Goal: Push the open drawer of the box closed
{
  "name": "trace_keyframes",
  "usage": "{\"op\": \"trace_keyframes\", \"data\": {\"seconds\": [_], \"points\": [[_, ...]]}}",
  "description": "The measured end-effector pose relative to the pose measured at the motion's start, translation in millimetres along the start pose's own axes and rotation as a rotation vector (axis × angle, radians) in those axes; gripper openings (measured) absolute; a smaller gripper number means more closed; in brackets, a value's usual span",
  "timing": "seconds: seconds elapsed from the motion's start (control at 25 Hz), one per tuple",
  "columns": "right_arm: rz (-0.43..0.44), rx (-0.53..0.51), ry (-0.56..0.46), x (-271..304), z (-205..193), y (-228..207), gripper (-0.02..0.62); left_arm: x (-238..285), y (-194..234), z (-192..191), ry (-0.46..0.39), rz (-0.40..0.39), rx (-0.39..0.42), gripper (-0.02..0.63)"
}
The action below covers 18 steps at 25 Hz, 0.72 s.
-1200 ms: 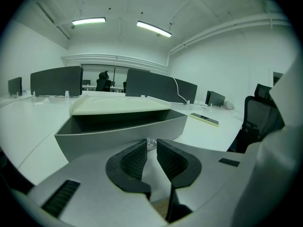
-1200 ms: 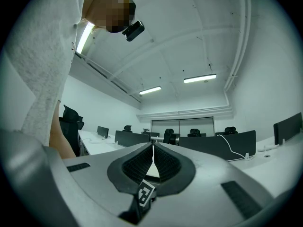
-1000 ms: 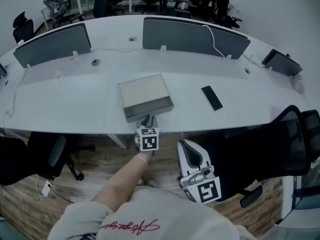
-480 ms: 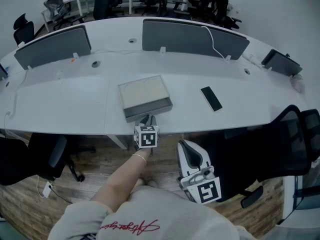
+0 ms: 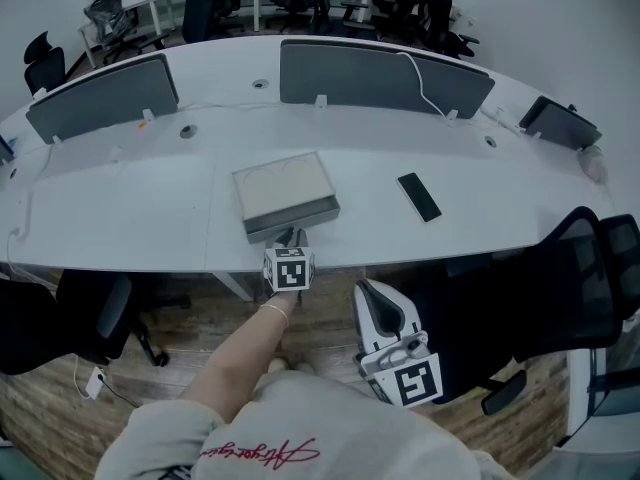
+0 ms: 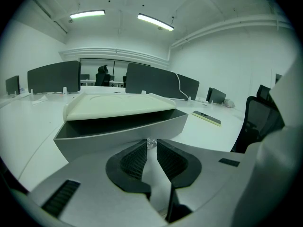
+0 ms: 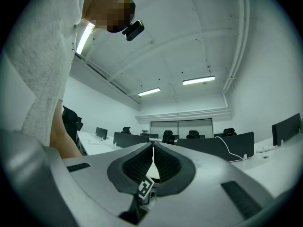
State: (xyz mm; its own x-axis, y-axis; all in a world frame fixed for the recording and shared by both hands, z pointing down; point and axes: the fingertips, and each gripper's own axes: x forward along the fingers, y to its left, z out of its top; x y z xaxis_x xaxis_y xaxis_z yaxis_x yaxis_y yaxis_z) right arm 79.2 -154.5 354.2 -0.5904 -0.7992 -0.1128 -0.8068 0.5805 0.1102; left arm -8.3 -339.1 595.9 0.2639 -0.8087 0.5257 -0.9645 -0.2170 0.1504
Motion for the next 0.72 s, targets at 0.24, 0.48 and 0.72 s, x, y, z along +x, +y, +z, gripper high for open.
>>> {"op": "trace_keyframes", "data": {"seconds": [0.24,0.48,0.72], "points": [[-0.001,-0.003,-0.003,-0.7,0.6,-2.2,0.020,1.6,0.6,0.6,0.004,0.001,-0.004,0.075],[-0.001,-0.004,0.000,-0.8,0.2,-0.9,0.020,4.0,3.1,2.7,-0.005,-0.002,-0.012,0.075],[-0.012,0.002,0.001,-1.6,-1.7,-4.0,0.020,9.0,7.5,7.1,-0.026,0.009,-0.002,0.075]]}}
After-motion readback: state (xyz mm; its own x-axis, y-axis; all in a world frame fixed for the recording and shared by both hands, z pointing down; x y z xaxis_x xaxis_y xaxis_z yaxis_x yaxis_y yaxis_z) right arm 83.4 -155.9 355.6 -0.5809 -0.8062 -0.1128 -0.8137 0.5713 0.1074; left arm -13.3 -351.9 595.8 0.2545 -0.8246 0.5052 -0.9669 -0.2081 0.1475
